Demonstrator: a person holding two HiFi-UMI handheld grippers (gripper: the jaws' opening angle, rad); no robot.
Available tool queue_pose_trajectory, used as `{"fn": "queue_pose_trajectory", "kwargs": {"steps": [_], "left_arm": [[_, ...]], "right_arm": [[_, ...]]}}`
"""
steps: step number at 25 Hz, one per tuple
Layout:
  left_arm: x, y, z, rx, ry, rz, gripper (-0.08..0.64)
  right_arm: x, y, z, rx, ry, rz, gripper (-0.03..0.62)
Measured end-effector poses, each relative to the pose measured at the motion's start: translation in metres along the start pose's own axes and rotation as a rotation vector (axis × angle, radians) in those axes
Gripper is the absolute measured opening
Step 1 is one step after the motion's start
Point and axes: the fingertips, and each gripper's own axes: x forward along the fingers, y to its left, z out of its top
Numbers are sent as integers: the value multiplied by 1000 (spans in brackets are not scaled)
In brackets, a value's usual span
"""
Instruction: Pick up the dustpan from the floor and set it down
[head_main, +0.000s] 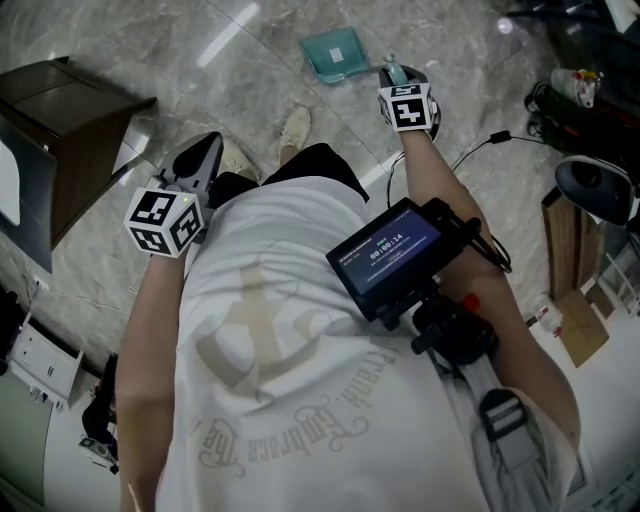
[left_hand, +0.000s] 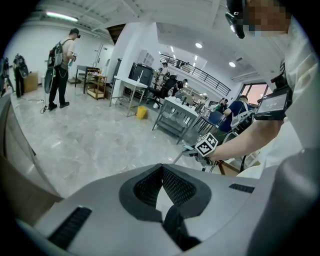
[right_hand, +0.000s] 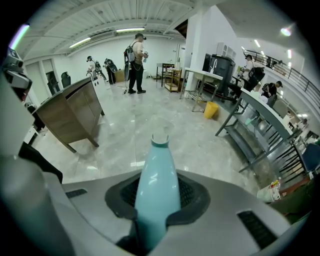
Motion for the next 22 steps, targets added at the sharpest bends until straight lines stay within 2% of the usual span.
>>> {"fn": "queue_pose_trajectory", "kwargs": {"steps": [9, 16, 19, 22], "left_arm": [[0, -1, 4, 8, -1, 3, 11], [-2, 0, 2, 10, -6, 8, 11], [0, -1, 1, 15, -7, 0, 11], [4, -2, 3, 20, -10, -10, 11]], "right_arm": [[3, 17, -14, -31, 39, 37, 98], [4, 26, -23, -13, 30, 60, 101], [7, 32, -29, -35, 57, 94, 103], [11, 38, -35, -60, 66, 136, 145]]}}
